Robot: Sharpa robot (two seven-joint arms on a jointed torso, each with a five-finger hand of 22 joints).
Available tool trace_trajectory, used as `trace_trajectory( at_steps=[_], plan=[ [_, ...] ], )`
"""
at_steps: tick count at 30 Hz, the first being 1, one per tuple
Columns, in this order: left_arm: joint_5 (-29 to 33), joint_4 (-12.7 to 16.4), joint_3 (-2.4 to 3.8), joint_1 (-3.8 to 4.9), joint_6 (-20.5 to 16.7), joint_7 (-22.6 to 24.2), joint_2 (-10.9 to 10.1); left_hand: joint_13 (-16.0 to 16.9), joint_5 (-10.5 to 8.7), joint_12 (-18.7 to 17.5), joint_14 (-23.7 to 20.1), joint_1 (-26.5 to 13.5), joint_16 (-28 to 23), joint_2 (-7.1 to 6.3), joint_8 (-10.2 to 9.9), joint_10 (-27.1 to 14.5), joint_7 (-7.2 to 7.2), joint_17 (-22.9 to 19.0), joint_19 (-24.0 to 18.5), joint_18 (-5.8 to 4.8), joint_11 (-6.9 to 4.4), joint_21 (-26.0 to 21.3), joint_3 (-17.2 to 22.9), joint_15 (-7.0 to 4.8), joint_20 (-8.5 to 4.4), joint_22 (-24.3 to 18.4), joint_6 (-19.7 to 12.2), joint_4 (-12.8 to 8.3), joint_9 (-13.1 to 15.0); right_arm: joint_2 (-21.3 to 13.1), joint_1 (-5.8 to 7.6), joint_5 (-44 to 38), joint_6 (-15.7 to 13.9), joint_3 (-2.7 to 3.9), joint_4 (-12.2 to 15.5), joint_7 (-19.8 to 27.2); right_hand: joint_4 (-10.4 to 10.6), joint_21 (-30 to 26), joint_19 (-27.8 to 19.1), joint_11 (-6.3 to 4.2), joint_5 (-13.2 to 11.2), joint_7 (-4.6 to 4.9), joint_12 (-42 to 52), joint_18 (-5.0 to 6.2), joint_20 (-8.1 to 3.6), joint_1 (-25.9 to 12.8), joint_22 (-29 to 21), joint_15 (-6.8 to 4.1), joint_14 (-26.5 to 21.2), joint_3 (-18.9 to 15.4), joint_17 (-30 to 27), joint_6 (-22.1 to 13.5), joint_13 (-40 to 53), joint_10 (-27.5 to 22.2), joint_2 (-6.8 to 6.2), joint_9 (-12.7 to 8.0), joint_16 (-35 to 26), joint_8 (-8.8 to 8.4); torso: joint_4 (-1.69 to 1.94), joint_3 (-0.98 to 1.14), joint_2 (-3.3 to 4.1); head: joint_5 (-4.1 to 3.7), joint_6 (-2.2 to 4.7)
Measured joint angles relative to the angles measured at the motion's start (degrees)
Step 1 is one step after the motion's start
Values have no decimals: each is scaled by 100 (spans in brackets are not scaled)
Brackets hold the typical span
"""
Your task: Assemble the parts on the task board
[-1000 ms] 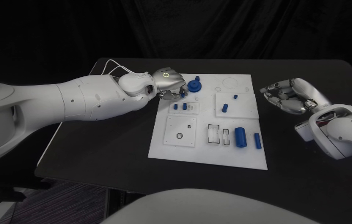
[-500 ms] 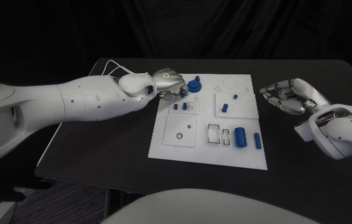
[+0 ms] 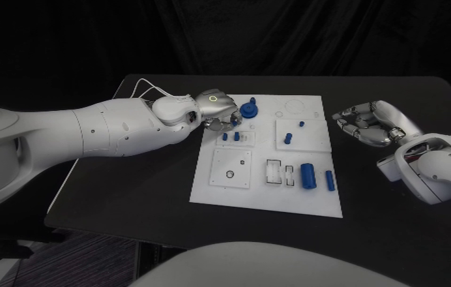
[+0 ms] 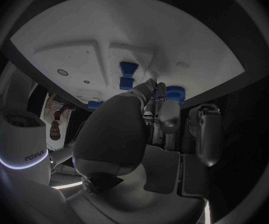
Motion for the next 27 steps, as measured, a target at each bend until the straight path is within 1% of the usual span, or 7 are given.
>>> trace_trajectory(
  at_steps=[3, 6, 27],
  plan=[
    [-1, 2, 2, 0, -18, -1, 0, 11, -4, 0, 0, -31, 0, 31, -16, 1, 0, 19, 0, 0, 1, 0, 17, 0, 0, 0, -1, 16, 1, -2, 0, 0, 3, 0, 0, -2, 0, 0, 0, 0, 0, 0, 0, 0, 0, 0, 0, 0, 0, 0, 0, 0, 0, 0, 0, 0, 0, 0, 1, 0, 0, 4, 0],
    [-2, 12, -1, -3, -37, -1, -1, 13, -4, 0, 0, -31, 0, 31, -20, 23, 0, 21, 0, 0, 22, 0, 17, 0, 0, 0, -1, 16, 2, -5, 0, 0, 6, 0, 0, -4, 0, 0, 0, 0, 0, 0, 0, 0, 0, 0, 0, 0, 0, 0, 0, 0, -1, 0, 0, 0, -23, 0, 1, 1, 1, 4, 0],
    [-4, 16, -5, -9, -80, -32, -16, 12, 18, 1, 0, -30, -43, 30, -13, 24, 9, -72, 0, 0, 22, -23, 17, 0, 0, 0, -11, 15, 13, -7, -1, 0, 38, 0, 2, -29, -16, -29, 0, 0, 0, 0, 0, 0, 0, 0, 0, 0, 0, 16, 0, 0, -2, 0, 0, 0, -23, 0, 2, 2, 3, 14, 0]
  ],
)
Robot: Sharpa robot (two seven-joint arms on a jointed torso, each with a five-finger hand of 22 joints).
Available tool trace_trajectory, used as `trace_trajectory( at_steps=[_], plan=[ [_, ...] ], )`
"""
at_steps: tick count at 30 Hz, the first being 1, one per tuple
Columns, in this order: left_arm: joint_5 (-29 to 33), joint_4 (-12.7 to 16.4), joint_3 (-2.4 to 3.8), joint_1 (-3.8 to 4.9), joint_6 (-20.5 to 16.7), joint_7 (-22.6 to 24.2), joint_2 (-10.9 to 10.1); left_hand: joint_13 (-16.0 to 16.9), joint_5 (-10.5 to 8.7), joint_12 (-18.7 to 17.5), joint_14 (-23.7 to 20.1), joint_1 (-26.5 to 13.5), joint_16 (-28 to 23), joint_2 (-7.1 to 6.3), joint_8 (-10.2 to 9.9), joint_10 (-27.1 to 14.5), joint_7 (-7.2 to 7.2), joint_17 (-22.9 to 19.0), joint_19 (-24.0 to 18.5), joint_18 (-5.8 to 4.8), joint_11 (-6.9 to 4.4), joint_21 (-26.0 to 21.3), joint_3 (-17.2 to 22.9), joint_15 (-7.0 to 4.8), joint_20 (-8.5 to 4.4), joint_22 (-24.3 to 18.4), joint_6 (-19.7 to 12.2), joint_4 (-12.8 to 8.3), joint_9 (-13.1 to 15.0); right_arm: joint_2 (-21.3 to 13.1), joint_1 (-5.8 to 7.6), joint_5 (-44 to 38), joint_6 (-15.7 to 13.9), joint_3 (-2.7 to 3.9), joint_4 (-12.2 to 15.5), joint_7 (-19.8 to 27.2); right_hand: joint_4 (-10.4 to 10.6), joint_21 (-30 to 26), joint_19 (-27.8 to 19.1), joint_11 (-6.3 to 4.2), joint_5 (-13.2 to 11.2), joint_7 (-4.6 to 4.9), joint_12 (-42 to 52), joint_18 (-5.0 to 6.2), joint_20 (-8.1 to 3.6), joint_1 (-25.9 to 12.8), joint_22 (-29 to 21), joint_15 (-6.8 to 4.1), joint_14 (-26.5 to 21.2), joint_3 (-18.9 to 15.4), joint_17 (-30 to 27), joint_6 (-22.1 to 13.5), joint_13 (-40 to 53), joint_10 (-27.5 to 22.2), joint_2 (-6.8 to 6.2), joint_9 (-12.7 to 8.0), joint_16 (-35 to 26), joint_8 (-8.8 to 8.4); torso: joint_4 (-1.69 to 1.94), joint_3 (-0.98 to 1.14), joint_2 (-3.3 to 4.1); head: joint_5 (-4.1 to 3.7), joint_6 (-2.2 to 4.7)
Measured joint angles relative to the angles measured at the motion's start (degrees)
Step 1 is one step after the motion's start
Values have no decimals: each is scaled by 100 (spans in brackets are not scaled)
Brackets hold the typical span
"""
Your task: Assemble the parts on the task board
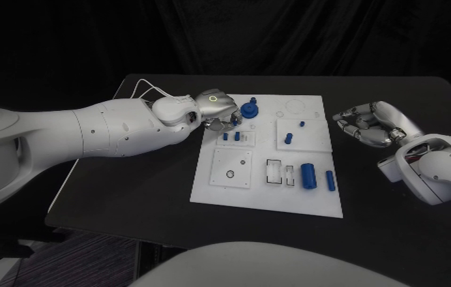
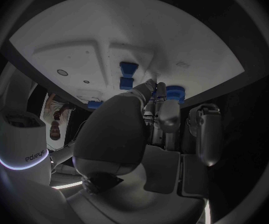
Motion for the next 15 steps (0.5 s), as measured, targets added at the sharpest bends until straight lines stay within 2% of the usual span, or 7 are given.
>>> trace_trajectory(
  at_steps=[15],
  plan=[
    [1, -74, 1, -2, 87, -45, 66, 0, 0, -39, -42, 1, -25, -1, 0, 21, -8, -40, 0, 0, -20, -34, 0, 0, 0, 1, -9, -1, 0, 4, 0, 0, 23, 0, 0, -26, 0, 0, 0, 0, 0, 0, 0, 0, 0, 0, 0, 0, 0, 0, 0, 0, -1, 0, 0, 0, 0, 0, -1, -1, -1, 0, 0]
  ],
)
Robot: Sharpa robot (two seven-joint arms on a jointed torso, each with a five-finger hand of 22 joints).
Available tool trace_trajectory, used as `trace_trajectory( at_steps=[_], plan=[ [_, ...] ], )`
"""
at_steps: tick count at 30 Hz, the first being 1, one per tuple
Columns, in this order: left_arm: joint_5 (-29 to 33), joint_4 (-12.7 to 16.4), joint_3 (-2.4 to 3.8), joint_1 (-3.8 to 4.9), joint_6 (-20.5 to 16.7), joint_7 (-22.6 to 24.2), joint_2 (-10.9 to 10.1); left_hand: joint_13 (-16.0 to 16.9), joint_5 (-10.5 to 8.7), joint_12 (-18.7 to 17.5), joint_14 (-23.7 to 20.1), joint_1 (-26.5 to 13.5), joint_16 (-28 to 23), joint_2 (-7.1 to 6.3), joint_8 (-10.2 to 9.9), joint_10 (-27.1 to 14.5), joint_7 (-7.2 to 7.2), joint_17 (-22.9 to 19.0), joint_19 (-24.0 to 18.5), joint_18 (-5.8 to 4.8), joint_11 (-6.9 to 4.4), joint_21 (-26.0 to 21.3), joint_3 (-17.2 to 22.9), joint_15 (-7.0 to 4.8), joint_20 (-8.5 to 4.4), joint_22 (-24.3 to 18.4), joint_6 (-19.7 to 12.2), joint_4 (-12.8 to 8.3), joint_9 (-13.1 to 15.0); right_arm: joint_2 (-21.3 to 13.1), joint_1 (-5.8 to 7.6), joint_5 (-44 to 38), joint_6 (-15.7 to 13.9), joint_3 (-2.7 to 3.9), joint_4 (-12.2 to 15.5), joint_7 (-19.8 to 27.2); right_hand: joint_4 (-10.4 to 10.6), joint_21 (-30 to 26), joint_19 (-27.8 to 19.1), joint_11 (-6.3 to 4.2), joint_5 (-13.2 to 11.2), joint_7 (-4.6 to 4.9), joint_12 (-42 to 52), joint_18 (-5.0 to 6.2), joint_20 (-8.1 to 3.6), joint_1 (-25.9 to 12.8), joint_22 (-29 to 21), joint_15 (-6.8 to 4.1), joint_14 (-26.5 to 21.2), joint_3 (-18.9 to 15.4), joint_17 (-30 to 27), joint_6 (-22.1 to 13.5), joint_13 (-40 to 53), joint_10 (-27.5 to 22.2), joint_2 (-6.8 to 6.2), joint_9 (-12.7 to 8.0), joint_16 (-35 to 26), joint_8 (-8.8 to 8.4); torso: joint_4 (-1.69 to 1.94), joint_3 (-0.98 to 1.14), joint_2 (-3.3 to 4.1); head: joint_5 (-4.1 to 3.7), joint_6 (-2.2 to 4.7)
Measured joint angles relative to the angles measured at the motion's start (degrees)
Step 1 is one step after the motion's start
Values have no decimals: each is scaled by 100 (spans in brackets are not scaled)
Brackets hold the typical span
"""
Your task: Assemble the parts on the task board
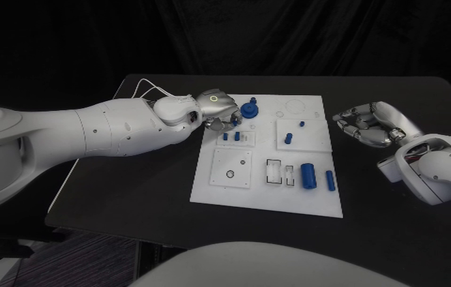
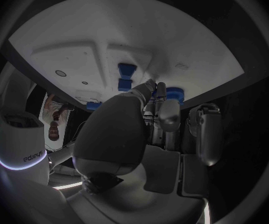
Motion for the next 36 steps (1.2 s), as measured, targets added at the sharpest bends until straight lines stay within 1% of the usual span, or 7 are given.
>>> trace_trajectory(
  at_steps=[15, 17, 18, 22, 26, 28, 36],
  plan=[
    [6, -68, 18, -40, 10, -1, 37, 0, 0, 0, 0, 0, -23, 0, 0, 20, 0, -34, 0, 0, 20, 0, 16, 0, 0, 3, 0, -16, 17, -1, 0, 0, 17, 0, 0, -12, 0, 0, 0, 0, 0, 0, 0, 0, 0, 0, 0, 0, 0, 0, 0, 0, 0, 0, 0, 0, 0, 0, -9, 0, -2, -8, 0],
    [7, -70, 19, -43, 10, -1, 37, -1, 0, 0, -1, 0, -22, 0, 0, 39, 0, -41, 0, 0, 0, -9, 0, 2, 0, 3, 0, -33, 16, 0, 0, 0, 20, 0, 0, -13, 0, 0, 0, 0, 0, 0, 0, 0, 0, 0, 0, 0, 0, 0, 0, 0, 0, 0, 0, 0, 0, 0, -9, -1, -3, -4, 0],
    [8, -70, 19, -43, 10, -1, 37, -1, 0, -1, -20, 17, -41, -18, 0, 40, 0, -55, 0, 0, -1, -29, 2, 20, 0, 3, 0, -35, 16, 1, 0, 0, 20, 0, -1, -13, 0, 0, 0, 0, 0, 0, 0, 0, 0, 0, 0, 0, 0, 0, 0, 0, 0, 0, 0, 0, 0, 0, -9, -1, -4, -3, 0],
    [9, -71, 20, -47, 10, -2, 37, 0, -3, -41, -42, 62, -68, -62, -7, 41, 16, -93, 0, 0, -1, -29, 0, 0, 0, 3, -16, -82, 4, 1, 0, 0, 24, 0, -2, -16, 0, 0, 0, 0, 0, 0, 0, 0, 0, 0, 0, 0, 0, 0, 0, 0, -1, 0, 0, 0, 0, 0, -10, -2, -5, 1, 0],
    [9, -78, 16, -57, 19, -4, 32, -15, -96, -115, -62, -12, -101, -136, -63, 39, -11, -134, 0, 0, 1, -66, -15, 20, 0, 3, -280, -97, -61, 5, -1, 0, 29, 0, -5, -18, 0, -25, -18, 0, 0, 0, 0, 0, -18, 0, 0, 0, 0, 0, 0, 0, -1, 0, 0, 0, 0, 0, -7, -2, -4, -3, 0],
    [9, -82, 12, -65, 29, -6, 29, -23, -113, -147, -62, -19, -101, -177, -63, 9, -34, -146, 0, 0, 30, -90, -15, 20, 0, 2, -378, -97, -83, 8, -1, 0, 32, 0, -7, -20, 0, -25, -21, 0, 0, 0, 0, 0, -21, 0, 2, 0, 0, 0, 0, 0, -1, 0, 0, 0, 0, 0, -5, -2, -4, -3, 0],
    [7, -81, 10, -70, 52, -21, 30, -23, -172, -200, -103, -25, -139, -260, -63, -13, -104, -200, 0, 0, 52, -136, -15, 20, 0, 2, -595, -96, -144, 10, -1, 0, 47, 0, -9, -25, 0, -24, -43, 0, 0, 0, 0, 0, 0, 0, 4, 0, 0, 0, 0, 0, -1, 0, 0, 0, -22, 0, 0, -2, -1, -1, 0]
  ],
)
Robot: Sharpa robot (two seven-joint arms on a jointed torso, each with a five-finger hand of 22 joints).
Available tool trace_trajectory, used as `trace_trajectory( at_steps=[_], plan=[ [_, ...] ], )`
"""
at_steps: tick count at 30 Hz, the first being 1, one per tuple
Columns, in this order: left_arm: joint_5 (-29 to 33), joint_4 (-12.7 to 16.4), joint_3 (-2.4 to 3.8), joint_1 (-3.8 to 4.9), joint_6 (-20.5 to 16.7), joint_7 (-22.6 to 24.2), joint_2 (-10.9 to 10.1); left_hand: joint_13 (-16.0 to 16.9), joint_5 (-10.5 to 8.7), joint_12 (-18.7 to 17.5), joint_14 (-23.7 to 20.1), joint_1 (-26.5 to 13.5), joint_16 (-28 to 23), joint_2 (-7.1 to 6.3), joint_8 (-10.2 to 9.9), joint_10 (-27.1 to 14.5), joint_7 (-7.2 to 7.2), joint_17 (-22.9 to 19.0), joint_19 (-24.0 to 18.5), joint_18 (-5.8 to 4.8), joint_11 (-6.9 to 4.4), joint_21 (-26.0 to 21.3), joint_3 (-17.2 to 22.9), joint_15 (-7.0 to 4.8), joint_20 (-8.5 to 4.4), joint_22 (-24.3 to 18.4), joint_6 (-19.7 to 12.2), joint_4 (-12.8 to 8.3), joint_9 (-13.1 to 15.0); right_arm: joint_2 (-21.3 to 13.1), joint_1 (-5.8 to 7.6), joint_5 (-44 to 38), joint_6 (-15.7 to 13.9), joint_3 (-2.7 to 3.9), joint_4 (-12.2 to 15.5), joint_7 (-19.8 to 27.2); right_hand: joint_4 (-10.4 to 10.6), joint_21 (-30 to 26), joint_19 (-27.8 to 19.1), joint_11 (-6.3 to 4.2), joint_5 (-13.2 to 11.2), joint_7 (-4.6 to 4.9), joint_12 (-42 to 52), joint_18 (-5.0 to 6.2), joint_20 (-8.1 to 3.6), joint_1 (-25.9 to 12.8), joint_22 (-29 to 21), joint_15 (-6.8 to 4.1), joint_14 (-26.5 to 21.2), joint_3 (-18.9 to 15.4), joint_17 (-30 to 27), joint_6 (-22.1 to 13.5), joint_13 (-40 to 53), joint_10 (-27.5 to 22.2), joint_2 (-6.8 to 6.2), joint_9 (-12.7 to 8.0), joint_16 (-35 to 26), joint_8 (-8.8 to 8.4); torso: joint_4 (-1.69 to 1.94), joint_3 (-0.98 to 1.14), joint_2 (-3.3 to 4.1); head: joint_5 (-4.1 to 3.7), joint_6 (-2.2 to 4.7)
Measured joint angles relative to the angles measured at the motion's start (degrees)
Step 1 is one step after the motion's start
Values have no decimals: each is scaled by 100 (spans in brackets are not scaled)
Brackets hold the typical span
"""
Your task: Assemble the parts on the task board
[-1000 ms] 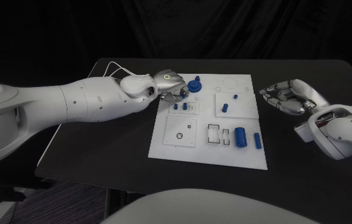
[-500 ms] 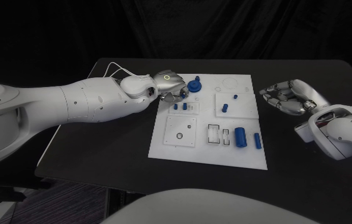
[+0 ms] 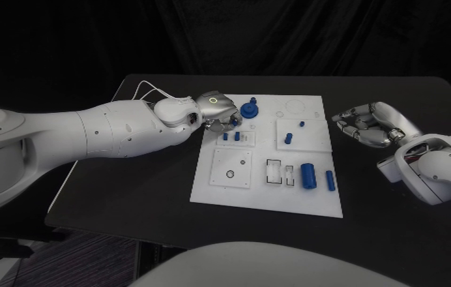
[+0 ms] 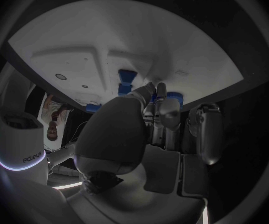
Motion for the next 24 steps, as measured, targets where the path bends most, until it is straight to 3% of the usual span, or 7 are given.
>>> trace_trajectory(
  at_steps=[6, 24],
  plan=[
    [-2, -1, -6, -15, 33, -30, 8, -2, -29, -26, -21, -2, -11, -59, 0, -39, -34, -39, 0, 0, 39, -20, 0, 21, 0, 0, -128, 0, -34, -2, -1, 0, 19, 0, -1, -7, -17, 0, 0, 0, 0, 0, 0, 0, 0, -25, -1, 0, 0, 17, 0, 42, 0, 0, 25, 11, 0, 28, 0, 0, 2, 2, 0],
    [-2, -1, -4, -15, 40, -89, 12, -3, -29, -49, -41, -3, -32, -58, 0, -39, -41, -72, 0, 0, 39, -53, 0, 0, 0, -1, -180, 35, -48, -4, -1, 0, 76, 0, -1, -36, -17, 0, 0, 0, 0, -20, 0, 0, 0, -25, -1, 0, 0, 17, 0, 62, 1, 0, 25, 17, 0, 50, 1, 1, 1, 9, 0]
  ],
)
